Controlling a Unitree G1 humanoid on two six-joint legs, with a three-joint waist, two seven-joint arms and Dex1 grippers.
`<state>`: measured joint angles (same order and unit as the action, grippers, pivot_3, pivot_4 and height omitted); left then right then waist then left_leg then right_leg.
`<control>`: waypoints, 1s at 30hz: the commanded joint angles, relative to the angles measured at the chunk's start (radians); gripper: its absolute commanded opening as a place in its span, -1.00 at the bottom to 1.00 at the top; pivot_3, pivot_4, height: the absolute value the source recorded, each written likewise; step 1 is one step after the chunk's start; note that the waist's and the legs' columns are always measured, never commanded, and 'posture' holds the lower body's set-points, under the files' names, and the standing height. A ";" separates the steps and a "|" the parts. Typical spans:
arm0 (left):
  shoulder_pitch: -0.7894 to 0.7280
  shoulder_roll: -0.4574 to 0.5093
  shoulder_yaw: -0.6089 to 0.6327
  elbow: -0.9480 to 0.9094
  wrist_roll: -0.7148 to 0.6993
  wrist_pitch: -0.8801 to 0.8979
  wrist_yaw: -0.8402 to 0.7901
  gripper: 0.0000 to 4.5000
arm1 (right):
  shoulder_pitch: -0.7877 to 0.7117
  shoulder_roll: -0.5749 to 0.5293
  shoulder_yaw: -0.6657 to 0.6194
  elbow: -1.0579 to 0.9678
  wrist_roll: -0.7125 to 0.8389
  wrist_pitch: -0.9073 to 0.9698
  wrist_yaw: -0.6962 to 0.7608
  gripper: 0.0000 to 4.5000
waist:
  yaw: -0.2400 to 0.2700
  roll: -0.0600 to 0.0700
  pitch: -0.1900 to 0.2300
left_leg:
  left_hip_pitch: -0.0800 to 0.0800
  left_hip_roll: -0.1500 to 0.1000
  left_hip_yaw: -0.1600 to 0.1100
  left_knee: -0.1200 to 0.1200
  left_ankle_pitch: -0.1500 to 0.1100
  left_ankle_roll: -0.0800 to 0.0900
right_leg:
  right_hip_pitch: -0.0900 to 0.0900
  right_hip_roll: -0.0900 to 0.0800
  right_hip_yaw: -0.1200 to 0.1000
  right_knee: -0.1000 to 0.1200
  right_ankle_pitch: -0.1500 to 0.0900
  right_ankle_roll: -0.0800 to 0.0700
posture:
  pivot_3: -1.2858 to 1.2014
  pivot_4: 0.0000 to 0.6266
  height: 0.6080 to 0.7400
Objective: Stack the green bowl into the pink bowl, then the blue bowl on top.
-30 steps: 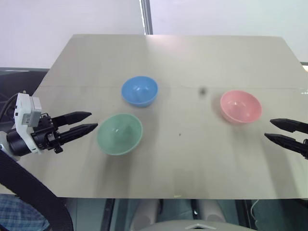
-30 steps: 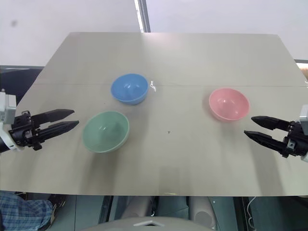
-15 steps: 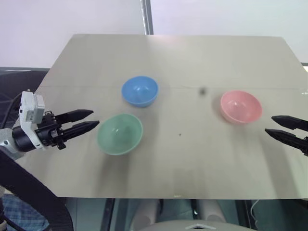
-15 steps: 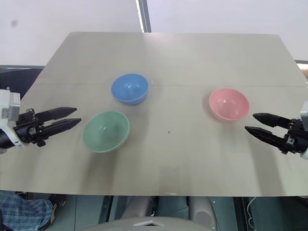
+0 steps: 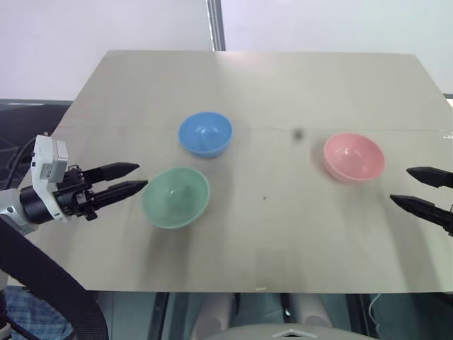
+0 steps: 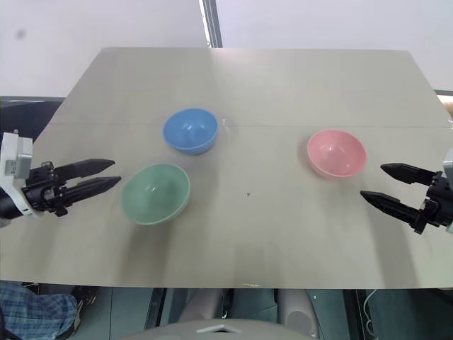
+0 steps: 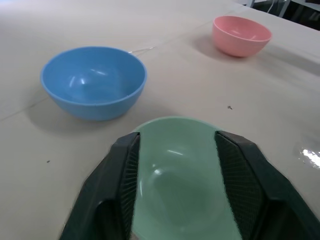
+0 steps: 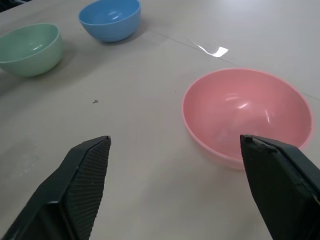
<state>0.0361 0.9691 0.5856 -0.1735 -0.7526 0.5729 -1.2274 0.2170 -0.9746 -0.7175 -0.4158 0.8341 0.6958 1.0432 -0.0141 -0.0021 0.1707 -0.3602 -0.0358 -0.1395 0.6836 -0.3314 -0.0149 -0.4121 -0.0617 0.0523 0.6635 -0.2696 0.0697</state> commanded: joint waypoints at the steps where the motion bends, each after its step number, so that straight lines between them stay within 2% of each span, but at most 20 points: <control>1: -0.003 0.019 0.021 0.000 -0.021 0.012 -0.014 0.93 | -0.008 -0.009 -0.041 -0.022 0.009 -0.008 0.007 1.00 | 0.000 0.000 0.000 | 0.000 0.000 0.000 0.000 0.000 0.000 | 0.000 0.000 0.000 0.000 0.000 0.000 | 0.03 -0.52 1.00; 5: -0.015 0.013 0.018 0.003 -0.007 0.000 -0.004 0.93 | -0.021 0.008 -0.028 -0.017 -0.022 -0.062 0.010 1.00 | 0.000 0.000 0.000 | 0.000 0.000 0.000 0.000 0.000 0.000 | 0.000 0.000 0.000 0.000 0.000 0.000 | 0.03 -0.52 1.00; 12: -0.014 0.006 0.027 -0.020 -0.025 -0.009 -0.028 0.93 | -0.035 -0.054 0.035 -0.030 -0.092 -0.071 0.032 1.00 | -0.001 0.000 0.000 | 0.000 0.000 0.000 0.000 0.000 0.000 | 0.000 0.000 0.000 0.000 0.000 0.000 | 0.03 -0.52 1.00; 16: -0.018 0.008 0.043 -0.027 -0.072 0.006 -0.063 0.93 | -0.047 -0.153 0.161 -0.023 -0.245 -0.071 -0.012 1.00 | -0.001 0.000 0.000 | 0.000 0.000 0.001 0.000 0.000 0.000 | 0.000 0.000 0.000 0.000 0.000 0.000 | 0.03 -0.52 1.00; 21: -0.027 0.023 0.053 -0.026 -0.134 0.042 -0.104 0.93 | -0.168 -0.243 0.354 0.011 -0.357 -0.064 -0.057 1.00 | -0.003 0.000 0.000 | 0.000 0.000 0.001 0.001 0.000 0.000 | -0.001 0.000 0.000 0.000 0.000 0.000 | 0.03 -0.52 1.00; 30: -0.027 0.071 0.052 -0.045 -0.166 0.074 -0.183 0.93 | -0.491 -0.256 0.682 0.028 -0.489 0.026 -0.073 1.00 | -0.007 0.001 0.000 | -0.002 0.000 0.001 0.001 0.000 0.000 | -0.003 0.000 0.000 0.000 0.000 0.000 | 0.03 -0.52 1.00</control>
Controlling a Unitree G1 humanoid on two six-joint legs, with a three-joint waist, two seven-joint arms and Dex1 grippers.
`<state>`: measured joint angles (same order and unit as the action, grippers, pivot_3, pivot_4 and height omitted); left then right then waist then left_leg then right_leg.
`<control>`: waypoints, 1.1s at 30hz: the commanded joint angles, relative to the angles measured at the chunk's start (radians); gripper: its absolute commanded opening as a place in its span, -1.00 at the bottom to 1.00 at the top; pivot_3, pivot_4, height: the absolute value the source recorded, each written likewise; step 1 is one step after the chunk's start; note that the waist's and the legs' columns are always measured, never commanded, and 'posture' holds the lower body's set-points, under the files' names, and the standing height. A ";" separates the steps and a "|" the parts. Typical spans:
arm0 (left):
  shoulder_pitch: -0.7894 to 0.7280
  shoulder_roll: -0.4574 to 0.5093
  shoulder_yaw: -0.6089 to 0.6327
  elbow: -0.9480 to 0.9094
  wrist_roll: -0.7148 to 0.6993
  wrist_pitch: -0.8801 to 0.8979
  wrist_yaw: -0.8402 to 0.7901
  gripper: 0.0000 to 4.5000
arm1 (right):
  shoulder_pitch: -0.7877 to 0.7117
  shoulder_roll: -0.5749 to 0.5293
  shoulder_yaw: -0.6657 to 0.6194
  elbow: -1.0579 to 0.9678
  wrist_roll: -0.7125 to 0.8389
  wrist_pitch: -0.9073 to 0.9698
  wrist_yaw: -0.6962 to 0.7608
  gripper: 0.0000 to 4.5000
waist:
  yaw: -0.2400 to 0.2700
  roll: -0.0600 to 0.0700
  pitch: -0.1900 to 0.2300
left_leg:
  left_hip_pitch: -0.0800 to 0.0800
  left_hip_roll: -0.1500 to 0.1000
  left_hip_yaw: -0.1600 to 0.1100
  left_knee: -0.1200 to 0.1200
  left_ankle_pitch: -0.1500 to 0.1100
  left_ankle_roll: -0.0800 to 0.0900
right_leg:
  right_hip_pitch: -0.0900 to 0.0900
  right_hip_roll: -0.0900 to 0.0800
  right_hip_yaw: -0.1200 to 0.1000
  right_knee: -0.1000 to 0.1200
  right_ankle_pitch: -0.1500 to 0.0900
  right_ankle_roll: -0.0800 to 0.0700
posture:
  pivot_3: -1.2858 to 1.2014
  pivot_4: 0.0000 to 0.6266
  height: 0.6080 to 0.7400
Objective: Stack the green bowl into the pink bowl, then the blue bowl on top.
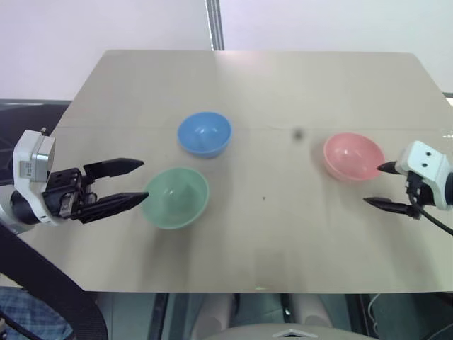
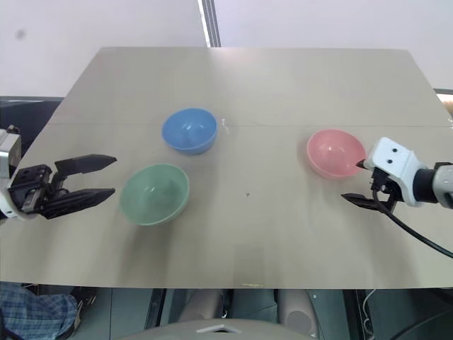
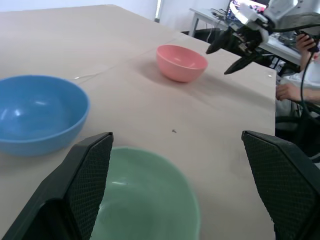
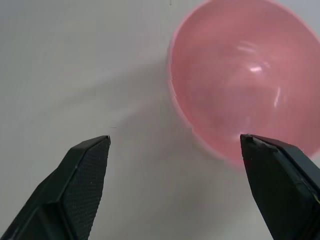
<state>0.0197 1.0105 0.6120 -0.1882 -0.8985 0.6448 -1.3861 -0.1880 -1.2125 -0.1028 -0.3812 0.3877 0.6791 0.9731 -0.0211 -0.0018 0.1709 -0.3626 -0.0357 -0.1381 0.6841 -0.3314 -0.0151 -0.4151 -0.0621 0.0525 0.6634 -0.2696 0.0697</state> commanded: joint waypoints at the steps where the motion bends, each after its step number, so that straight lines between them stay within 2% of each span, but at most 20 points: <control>1: -0.017 0.034 0.023 -0.030 -0.022 0.004 -0.026 0.93 | -0.126 -0.023 0.118 0.005 -0.084 0.058 -0.006 1.00 | 0.000 0.001 0.000 | 0.000 0.000 0.000 0.000 0.000 0.000 | 0.000 0.000 0.000 0.000 0.000 0.000 | 0.03 -0.52 1.00; 6: -0.037 0.042 0.005 -0.027 -0.014 -0.001 -0.029 0.93 | -0.307 0.046 0.308 0.077 -0.228 0.120 -0.035 1.00 | -0.003 0.001 0.000 | -0.001 0.000 0.000 0.000 0.000 0.000 | -0.001 0.000 0.000 0.000 0.000 0.000 | 0.03 -0.52 1.00; 12: -0.061 0.041 -0.019 -0.007 0.000 -0.010 -0.030 0.93 | -0.411 0.182 0.430 0.163 -0.307 0.132 -0.040 1.00 | -0.017 0.000 0.000 | -0.002 0.000 0.000 -0.001 0.000 0.000 | -0.003 0.000 0.000 0.000 0.000 0.000 | 0.03 -0.52 1.00; 14: -0.064 0.040 -0.023 -0.005 0.004 -0.013 -0.031 1.00 | -0.414 0.197 0.440 0.185 -0.327 0.110 -0.035 0.71 | -0.020 0.000 0.000 | -0.002 0.000 -0.001 -0.001 0.000 0.000 | -0.003 0.000 0.000 0.000 0.000 0.000 | 0.03 -0.52 1.00; 16: -0.065 0.040 -0.022 -0.003 0.008 -0.015 -0.034 1.00 | -0.411 0.201 0.444 0.180 -0.331 0.104 -0.019 0.27 | -0.019 0.001 0.001 | -0.004 -0.001 -0.002 -0.001 0.000 0.000 | -0.005 -0.001 0.001 0.000 0.000 0.000 | 0.03 -0.52 1.00; 18: -0.064 0.041 -0.021 0.001 0.014 -0.018 -0.037 1.00 | -0.412 0.211 0.444 0.170 -0.330 0.113 -0.012 -0.04 | -0.020 0.001 0.000 | -0.006 -0.001 -0.004 -0.001 0.000 0.000 | -0.008 0.000 0.001 0.001 0.000 0.000 | 0.03 -0.52 1.00; 19: -0.064 0.041 -0.020 0.002 0.015 -0.018 -0.038 1.00 | -0.413 0.215 0.444 0.167 -0.332 0.116 -0.011 -0.31 | -0.021 0.001 0.000 | -0.007 -0.001 -0.004 -0.001 0.000 0.000 | -0.009 0.000 0.001 0.001 0.000 0.000 | 0.03 -0.52 1.00; 22: -0.061 0.040 -0.018 0.003 0.018 -0.019 -0.041 1.00 | -0.417 0.220 0.445 0.152 -0.342 0.117 -0.004 -0.93 | -0.023 0.000 -0.001 | -0.007 0.000 -0.004 0.000 0.000 0.000 | -0.009 0.000 0.001 0.001 0.000 0.000 | 0.03 -0.52 1.00; 30: -0.072 0.042 -0.027 0.023 0.031 -0.027 -0.048 1.00 | -0.443 0.220 0.459 0.026 -0.355 0.102 0.049 -0.97 | -0.022 0.000 -0.001 | -0.008 -0.001 -0.005 0.000 0.000 0.000 | -0.009 0.000 0.001 0.001 0.000 0.000 | 0.03 -0.52 1.00; 33: -0.074 0.042 -0.031 0.027 0.034 -0.026 -0.052 1.00 | -0.474 0.280 0.475 -0.095 -0.344 0.087 0.046 -0.97 | -0.026 0.000 -0.001 | -0.008 0.000 -0.004 0.000 0.000 0.000 | -0.010 0.000 0.001 0.002 0.000 0.000 | 0.03 -0.52 1.00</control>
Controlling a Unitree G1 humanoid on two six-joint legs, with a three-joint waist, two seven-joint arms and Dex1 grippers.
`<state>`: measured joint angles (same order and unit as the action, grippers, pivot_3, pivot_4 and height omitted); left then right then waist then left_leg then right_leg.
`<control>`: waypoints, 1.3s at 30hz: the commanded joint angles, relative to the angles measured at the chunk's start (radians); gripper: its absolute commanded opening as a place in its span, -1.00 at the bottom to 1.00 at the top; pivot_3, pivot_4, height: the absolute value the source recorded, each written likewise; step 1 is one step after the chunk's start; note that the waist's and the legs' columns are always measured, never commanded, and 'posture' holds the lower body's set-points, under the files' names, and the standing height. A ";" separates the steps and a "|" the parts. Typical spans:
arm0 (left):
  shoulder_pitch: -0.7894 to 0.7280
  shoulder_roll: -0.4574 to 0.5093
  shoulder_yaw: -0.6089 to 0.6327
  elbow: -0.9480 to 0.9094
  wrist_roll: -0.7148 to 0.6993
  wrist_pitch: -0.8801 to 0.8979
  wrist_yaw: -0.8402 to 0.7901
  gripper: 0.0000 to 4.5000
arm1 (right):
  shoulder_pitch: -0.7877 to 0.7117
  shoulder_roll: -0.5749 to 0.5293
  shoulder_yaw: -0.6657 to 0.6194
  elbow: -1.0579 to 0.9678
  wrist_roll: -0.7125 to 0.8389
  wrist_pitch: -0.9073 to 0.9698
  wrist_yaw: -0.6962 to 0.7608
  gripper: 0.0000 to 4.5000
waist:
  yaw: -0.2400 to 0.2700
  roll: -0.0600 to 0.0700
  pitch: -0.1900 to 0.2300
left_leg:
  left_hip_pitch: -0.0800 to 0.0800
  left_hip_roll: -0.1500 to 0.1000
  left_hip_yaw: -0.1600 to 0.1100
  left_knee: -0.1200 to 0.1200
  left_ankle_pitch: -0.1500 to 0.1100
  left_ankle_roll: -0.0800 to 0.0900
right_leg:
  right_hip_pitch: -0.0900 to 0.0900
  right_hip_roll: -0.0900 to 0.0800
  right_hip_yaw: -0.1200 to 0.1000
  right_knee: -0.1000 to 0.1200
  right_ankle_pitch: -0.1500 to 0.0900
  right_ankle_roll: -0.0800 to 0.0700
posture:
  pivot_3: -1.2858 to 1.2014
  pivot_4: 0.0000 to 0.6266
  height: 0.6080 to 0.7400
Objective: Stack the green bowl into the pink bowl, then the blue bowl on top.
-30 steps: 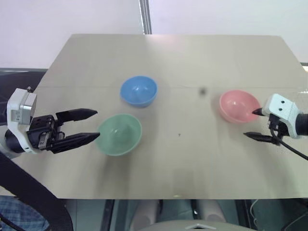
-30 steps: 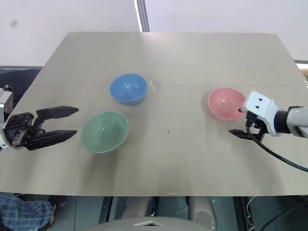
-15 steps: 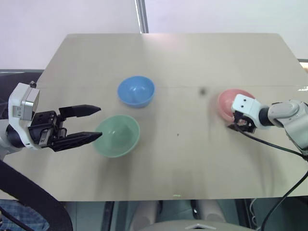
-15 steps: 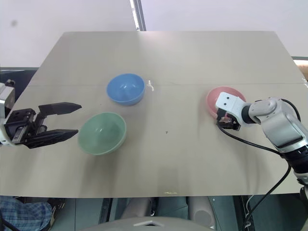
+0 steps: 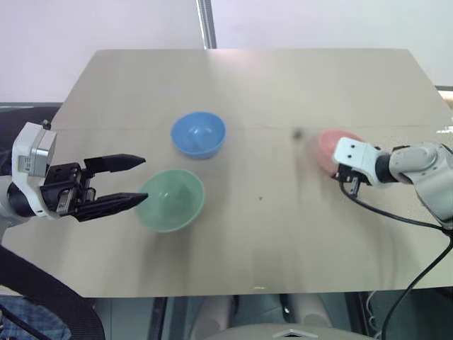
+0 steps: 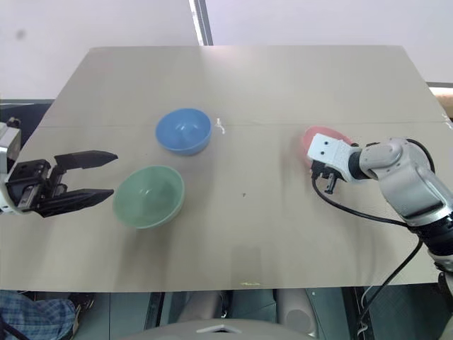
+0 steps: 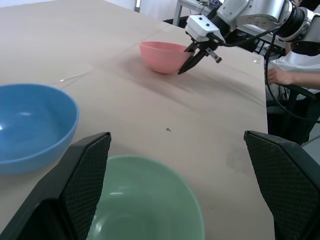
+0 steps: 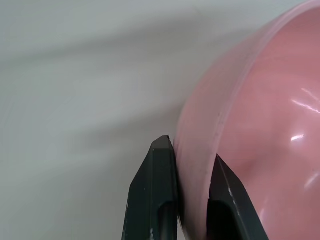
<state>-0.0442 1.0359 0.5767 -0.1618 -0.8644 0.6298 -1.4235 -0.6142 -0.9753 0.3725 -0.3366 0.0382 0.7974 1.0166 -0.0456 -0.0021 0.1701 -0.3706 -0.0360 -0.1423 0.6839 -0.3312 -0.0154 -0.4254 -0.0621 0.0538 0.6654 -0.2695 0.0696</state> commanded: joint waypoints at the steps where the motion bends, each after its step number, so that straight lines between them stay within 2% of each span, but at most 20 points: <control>1: -0.010 0.017 0.003 0.000 0.001 -0.011 -0.015 1.00 | -0.055 0.055 0.004 -0.165 0.005 -0.030 0.003 -0.97 | -0.003 0.000 0.000 | 0.000 0.000 0.000 0.000 0.000 0.000 | -0.001 0.000 0.001 0.001 0.000 0.000 | 0.03 -0.52 1.00; 8: -0.034 0.020 -0.023 0.019 0.013 -0.014 -0.023 1.00 | -0.106 0.156 0.142 -0.339 -0.050 -0.028 0.001 -0.97 | 0.003 0.000 0.000 | -0.008 -0.001 0.000 0.004 0.000 0.000 | -0.010 -0.001 -0.002 0.006 0.000 0.000 | 0.03 -0.52 1.00; 15: -0.041 0.016 -0.030 0.025 0.021 -0.015 -0.024 1.00 | -0.115 0.163 0.191 -0.387 -0.047 -0.007 0.033 -0.97 | 0.001 -0.001 0.000 | -0.009 -0.003 0.002 0.005 0.000 0.000 | -0.013 -0.005 -0.006 0.009 0.000 0.000 | 0.03 -0.52 1.00; 16: -0.038 0.014 -0.028 0.023 0.021 -0.013 -0.022 1.00 | -0.114 0.159 0.194 -0.391 -0.045 -0.007 0.042 -0.57 | 0.001 -0.001 0.000 | -0.009 -0.003 0.002 0.005 0.000 0.000 | -0.013 -0.005 -0.007 0.010 0.000 0.000 | 0.03 -0.52 1.00; 21: -0.026 0.006 -0.022 0.011 0.018 -0.010 -0.014 1.00 | -0.122 0.173 0.180 -0.376 -0.058 -0.012 0.033 0.20 | 0.000 -0.001 0.000 | -0.009 -0.003 0.004 0.005 0.000 0.000 | -0.015 -0.007 -0.009 0.013 0.000 0.000 | 0.03 -0.52 1.00; 22: -0.025 0.005 -0.022 0.010 0.018 -0.010 -0.013 1.00 | -0.126 0.180 0.167 -0.373 -0.050 -0.006 0.032 0.42 | 0.000 -0.001 0.000 | -0.009 -0.003 0.004 0.005 0.000 0.000 | -0.015 -0.007 -0.009 0.013 0.000 0.000 | 0.03 -0.52 1.00; 24: -0.023 0.005 -0.020 0.008 0.019 -0.011 -0.011 1.00 | -0.132 0.182 0.135 -0.377 -0.020 0.025 0.044 0.42 | 0.001 -0.001 0.000 | -0.009 -0.003 0.004 0.006 0.000 0.000 | -0.015 -0.007 -0.009 0.013 0.000 0.000 | 0.03 -0.52 1.00; 28: -0.022 0.006 -0.019 0.007 0.020 -0.012 -0.008 1.00 | -0.123 0.187 -0.034 -0.389 0.151 0.141 0.101 0.42 | 0.002 -0.001 0.000 | -0.009 -0.004 0.004 0.006 0.000 0.000 | -0.015 -0.008 -0.009 0.013 0.000 0.000 | 0.03 -0.52 1.00; 31: -0.018 0.007 -0.016 0.005 0.020 -0.012 -0.005 1.00 | -0.088 0.212 -0.239 -0.369 0.337 0.246 0.133 0.42 | 0.002 -0.001 -0.001 | -0.009 -0.004 0.004 0.006 0.000 0.000 | -0.015 -0.008 -0.010 0.013 0.000 0.000 | 0.03 -0.52 1.00; 34: -0.014 0.007 -0.013 0.003 0.022 -0.014 -0.003 1.00 | -0.019 0.191 -0.416 -0.337 0.459 0.229 0.167 0.42 | 0.005 -0.002 -0.001 | -0.009 -0.003 0.003 0.006 0.000 0.000 | -0.015 -0.008 -0.011 0.013 0.000 0.000 | 0.03 -0.52 1.00; 39: -0.001 0.008 -0.011 0.000 0.050 -0.028 0.019 1.00 | 0.121 0.176 -0.781 -0.234 0.666 0.293 0.162 0.42 | 0.005 -0.002 -0.001 | -0.009 -0.004 0.004 0.006 0.000 0.000 | -0.015 -0.009 -0.011 0.013 0.000 0.000 | 0.03 -0.52 1.00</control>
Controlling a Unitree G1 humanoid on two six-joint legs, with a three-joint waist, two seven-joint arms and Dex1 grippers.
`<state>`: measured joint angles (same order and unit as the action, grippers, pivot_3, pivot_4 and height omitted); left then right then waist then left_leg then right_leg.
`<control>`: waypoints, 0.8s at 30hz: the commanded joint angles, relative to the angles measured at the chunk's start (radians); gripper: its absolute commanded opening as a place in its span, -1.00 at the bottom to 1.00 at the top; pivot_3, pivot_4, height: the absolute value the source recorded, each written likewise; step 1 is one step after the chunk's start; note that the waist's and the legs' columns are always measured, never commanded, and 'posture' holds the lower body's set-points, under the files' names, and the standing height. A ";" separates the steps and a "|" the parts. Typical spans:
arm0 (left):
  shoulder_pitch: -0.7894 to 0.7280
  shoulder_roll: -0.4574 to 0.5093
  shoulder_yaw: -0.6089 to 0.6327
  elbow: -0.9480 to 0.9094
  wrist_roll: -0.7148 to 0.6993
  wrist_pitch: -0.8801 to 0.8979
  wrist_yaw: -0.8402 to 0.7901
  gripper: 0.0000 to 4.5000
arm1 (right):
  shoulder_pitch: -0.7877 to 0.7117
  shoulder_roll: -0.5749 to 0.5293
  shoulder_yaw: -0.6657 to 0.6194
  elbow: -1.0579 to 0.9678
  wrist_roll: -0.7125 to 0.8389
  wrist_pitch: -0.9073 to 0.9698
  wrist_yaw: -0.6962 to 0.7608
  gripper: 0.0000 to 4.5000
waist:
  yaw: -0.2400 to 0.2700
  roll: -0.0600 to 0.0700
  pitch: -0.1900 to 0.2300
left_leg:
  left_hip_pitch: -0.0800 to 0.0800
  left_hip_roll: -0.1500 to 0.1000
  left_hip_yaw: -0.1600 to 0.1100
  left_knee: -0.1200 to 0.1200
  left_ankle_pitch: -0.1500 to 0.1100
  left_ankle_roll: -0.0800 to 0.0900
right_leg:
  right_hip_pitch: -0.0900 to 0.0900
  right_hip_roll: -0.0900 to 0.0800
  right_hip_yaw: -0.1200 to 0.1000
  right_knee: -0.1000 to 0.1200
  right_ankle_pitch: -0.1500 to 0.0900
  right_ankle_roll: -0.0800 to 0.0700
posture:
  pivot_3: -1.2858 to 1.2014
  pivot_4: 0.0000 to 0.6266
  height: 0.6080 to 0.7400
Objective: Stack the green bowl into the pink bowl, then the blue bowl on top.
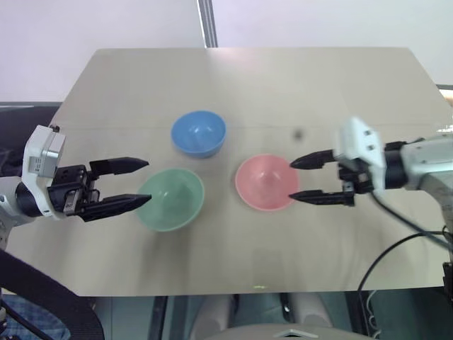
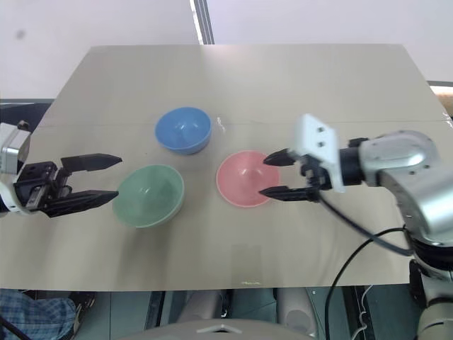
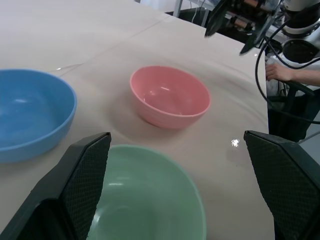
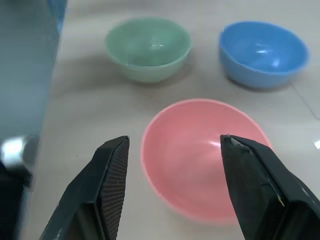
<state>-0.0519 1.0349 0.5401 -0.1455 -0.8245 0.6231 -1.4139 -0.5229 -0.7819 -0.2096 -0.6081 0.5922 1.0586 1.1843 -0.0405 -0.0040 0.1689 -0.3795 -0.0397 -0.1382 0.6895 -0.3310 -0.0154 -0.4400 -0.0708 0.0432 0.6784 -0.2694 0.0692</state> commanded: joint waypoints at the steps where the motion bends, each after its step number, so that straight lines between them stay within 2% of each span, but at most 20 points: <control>1: 0.011 0.010 0.023 -0.017 0.019 -0.024 0.014 1.00 | 0.058 -0.027 -0.252 0.064 0.139 0.037 -0.009 0.42 | 0.000 0.000 0.000 | 0.000 0.000 0.000 0.000 0.000 0.000 | 0.000 0.000 0.000 0.000 0.000 0.000 | 0.03 -0.52 1.00; 7: 0.038 0.035 0.029 0.007 0.074 -0.059 -0.008 1.00 | 0.184 -0.090 -0.379 0.151 0.190 -0.026 -0.029 0.42 | -0.004 0.000 0.000 | 0.002 0.000 0.004 0.000 0.000 0.000 | 0.000 0.001 0.002 0.002 0.000 0.000 | 0.03 -0.52 1.00; 15: 0.081 0.072 -0.001 0.045 0.151 -0.142 -0.089 1.00 | 0.170 -0.074 -0.432 0.142 0.353 -0.039 -0.099 0.42 | -0.001 0.000 0.000 | 0.003 0.001 0.008 0.000 0.000 0.000 | 0.001 0.001 0.003 0.002 0.000 0.000 | 0.03 -0.52 1.00; 20: 0.078 0.072 -0.026 0.055 0.178 -0.168 -0.104 1.00 | 0.221 -0.069 -0.484 0.087 0.515 -0.093 -0.066 0.42 | 0.000 0.000 0.000 | 0.002 0.001 0.007 0.000 0.000 0.000 | 0.001 0.001 0.002 0.001 0.000 0.000 | 0.03 -0.52 1.00; 24: 0.092 0.069 -0.054 0.044 0.202 -0.189 -0.109 1.00 | 0.260 -0.075 -0.492 0.066 0.560 -0.160 -0.043 0.42 | -0.001 0.000 0.000 | 0.003 0.001 0.007 0.000 0.000 0.000 | 0.002 0.001 0.002 0.001 0.000 0.000 | 0.03 -0.52 1.00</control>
<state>0.0357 1.0882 0.4870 -0.0910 -0.6285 0.4533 -1.5122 -0.2658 -0.8487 -0.6620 -0.5179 1.1206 0.9403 1.1305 -0.0417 -0.0038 0.1686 -0.3764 -0.0390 -0.1305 0.6892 -0.3311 -0.0150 -0.4379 -0.0700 0.0455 0.6796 -0.2692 0.0690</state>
